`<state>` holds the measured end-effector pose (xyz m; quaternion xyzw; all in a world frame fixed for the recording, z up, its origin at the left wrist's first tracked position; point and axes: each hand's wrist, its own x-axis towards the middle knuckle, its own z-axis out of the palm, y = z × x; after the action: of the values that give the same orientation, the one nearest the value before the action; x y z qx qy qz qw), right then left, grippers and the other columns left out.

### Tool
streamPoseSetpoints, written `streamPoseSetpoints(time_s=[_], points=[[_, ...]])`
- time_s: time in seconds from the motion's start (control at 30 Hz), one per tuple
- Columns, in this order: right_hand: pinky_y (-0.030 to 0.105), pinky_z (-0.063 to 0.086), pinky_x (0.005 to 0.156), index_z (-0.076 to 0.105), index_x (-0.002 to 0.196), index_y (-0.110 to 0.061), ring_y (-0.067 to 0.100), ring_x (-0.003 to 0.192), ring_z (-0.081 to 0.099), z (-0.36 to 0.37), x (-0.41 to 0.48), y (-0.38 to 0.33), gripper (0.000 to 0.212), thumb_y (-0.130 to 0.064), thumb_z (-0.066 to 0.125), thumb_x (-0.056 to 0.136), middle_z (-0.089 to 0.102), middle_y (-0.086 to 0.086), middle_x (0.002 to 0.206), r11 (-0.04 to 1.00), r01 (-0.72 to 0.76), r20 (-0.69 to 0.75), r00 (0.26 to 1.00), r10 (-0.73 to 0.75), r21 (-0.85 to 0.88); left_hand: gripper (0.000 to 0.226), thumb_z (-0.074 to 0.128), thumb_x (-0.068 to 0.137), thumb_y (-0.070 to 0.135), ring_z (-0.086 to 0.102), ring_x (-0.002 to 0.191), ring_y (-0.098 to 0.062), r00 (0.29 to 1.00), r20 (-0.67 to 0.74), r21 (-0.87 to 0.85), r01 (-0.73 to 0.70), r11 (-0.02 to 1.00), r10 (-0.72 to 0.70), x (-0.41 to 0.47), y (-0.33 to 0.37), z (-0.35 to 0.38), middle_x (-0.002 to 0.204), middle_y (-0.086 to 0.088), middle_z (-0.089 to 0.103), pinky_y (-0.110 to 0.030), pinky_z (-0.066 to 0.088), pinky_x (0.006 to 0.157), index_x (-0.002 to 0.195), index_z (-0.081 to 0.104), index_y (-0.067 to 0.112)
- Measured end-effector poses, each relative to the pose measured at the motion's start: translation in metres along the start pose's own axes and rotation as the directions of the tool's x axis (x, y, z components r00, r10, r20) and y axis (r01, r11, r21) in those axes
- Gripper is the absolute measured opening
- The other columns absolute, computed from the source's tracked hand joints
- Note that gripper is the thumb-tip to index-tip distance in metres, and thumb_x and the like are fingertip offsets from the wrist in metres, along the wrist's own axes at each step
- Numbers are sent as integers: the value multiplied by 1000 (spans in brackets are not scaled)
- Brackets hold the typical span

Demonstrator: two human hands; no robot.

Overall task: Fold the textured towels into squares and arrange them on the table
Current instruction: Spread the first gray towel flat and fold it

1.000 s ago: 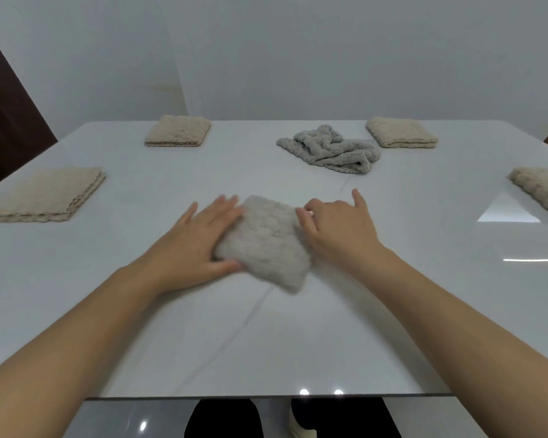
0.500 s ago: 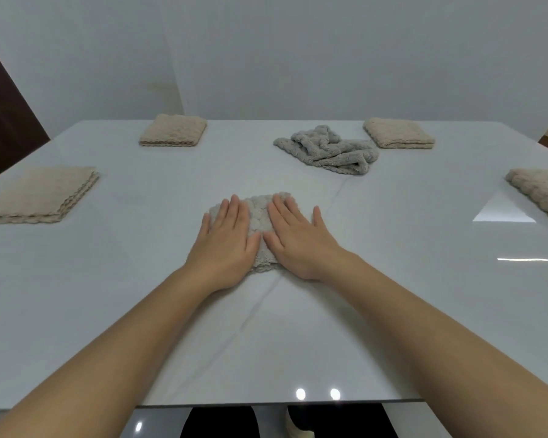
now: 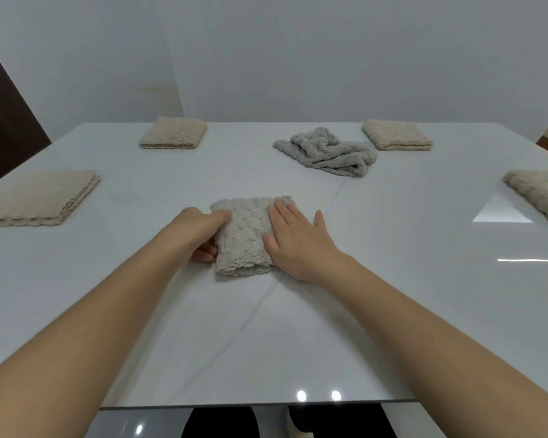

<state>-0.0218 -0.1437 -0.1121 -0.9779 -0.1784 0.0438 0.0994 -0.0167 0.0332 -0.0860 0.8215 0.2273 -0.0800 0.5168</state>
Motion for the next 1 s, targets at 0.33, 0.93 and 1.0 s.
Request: streamPoseSetpoints(time_s=[0.33, 0.93, 1.0], points=[[51, -8, 118, 6, 155, -14, 19, 149, -11, -3, -4, -27, 59, -40, 19, 103, -4, 3, 163, 988, 154, -31, 987, -155, -20, 28, 31, 103, 29, 44, 82, -29, 903, -225, 633, -150, 760, 366, -17, -28, 1, 98, -15, 55, -35, 36, 70, 105, 48, 7], [59, -14, 113, -4, 153, -9, 27, 148, -15, 52, -47, -196, 68, -47, 16, 101, -10, 13, 161, 975, 221, 40, 975, -220, 0, 41, 38, 96, 50, 50, 63, -29, 760, -416, 815, 68, 575, 500, -76, -141, -137, 72, -6, 56, -32, 35, 52, 99, 57, 14], [59, -14, 113, -1, 154, -8, 28, 148, -12, 50, -46, -197, 68, -47, 17, 100, -7, 14, 161, 974, 225, 18, 974, -225, -2, 44, 38, 97, 43, 57, 80, -35, 748, -409, 808, 30, 589, 524, -76, -142, -137, 102, -14, 61, -38, 43, 62, 120, 56, 11]])
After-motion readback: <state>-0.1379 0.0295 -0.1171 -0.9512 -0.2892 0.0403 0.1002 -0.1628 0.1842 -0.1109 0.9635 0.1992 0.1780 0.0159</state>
